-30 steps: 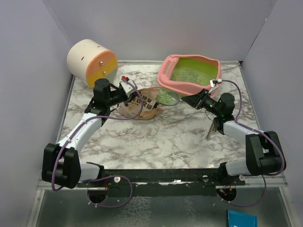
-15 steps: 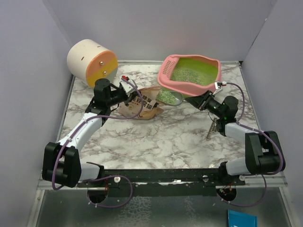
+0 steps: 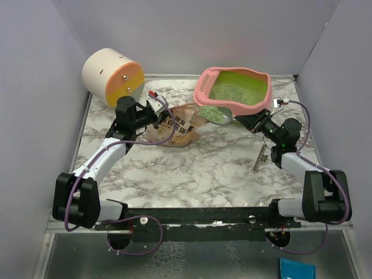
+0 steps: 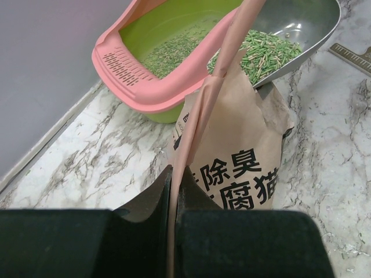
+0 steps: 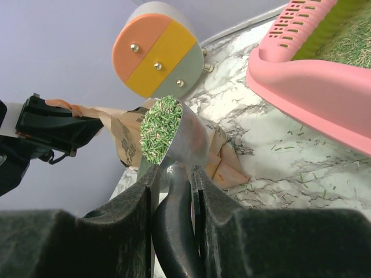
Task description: Fill the litter box with clean litter
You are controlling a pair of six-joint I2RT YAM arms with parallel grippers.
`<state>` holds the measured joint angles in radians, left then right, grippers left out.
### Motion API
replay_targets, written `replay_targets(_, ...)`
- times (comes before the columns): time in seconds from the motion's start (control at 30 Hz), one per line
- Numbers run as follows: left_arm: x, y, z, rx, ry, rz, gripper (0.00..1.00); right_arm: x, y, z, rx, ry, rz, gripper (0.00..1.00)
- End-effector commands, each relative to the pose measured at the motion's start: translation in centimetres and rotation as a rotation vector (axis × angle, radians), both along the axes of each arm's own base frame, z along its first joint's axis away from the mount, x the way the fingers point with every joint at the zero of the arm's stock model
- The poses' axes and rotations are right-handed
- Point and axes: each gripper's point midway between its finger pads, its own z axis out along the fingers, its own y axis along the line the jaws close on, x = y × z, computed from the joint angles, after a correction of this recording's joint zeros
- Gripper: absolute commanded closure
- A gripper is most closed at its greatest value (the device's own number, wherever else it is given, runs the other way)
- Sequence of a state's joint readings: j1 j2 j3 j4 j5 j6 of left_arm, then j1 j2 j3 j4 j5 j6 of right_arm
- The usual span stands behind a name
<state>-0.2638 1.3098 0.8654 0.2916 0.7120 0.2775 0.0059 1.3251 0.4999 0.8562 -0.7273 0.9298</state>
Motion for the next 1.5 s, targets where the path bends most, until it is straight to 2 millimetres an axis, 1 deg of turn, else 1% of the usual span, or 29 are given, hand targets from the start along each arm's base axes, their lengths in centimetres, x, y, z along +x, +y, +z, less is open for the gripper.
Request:
replay_targets(0.0, 0.1, -0.7, 2.1, -0.041, -0.07, -0.018, 1.0, -0.2, -0.4, 3.2, 0.003, -0.091, 0.005, 0.99)
replay_targets(0.27, 0.0, -0.7, 2.0, -0.041, -0.069, -0.023, 1.0, 0.5, -1.7, 5.0, 0.006, -0.12, -0.024, 0.99)
replay_targets(0.5, -0.1, -0.8, 2.1, -0.042, -0.069, -0.028, 1.0, 2.0, -3.3, 7.2, 0.001, -0.153, -0.061, 0.99)
replay_targets(0.67, -0.1, -0.8, 2.1, -0.042, -0.072, -0.027, 1.0, 3.7, -5.4, 9.0, -0.005, -0.178, -0.113, 0.99)
replay_targets(0.9, -0.2, -0.8, 2.4, -0.043, -0.08, -0.029, 1.0, 6.8, -9.2, 11.4, -0.022, -0.194, -0.21, 0.99)
replay_targets(1.1, -0.2, -0.7, 2.4, -0.044, -0.08, -0.029, 1.0, 9.1, -11.0, 12.6, -0.087, -0.175, -0.301, 0.99)
replay_targets(1.2, -0.3, -0.8, 2.4, -0.045, -0.079, -0.033, 1.0, 9.8, -11.9, 12.6, -0.13, -0.155, -0.348, 0.99)
replay_targets(1.33, -0.3, -0.9, 2.5, -0.049, -0.073, -0.04, 1.0, 10.5, -13.0, 13.1, -0.18, -0.145, -0.414, 0.99)
replay_targets(1.47, -0.3, -1.0, 2.5, -0.052, -0.069, -0.044, 1.0, 10.7, -14.1, 13.8, -0.216, -0.143, -0.475, 0.99)
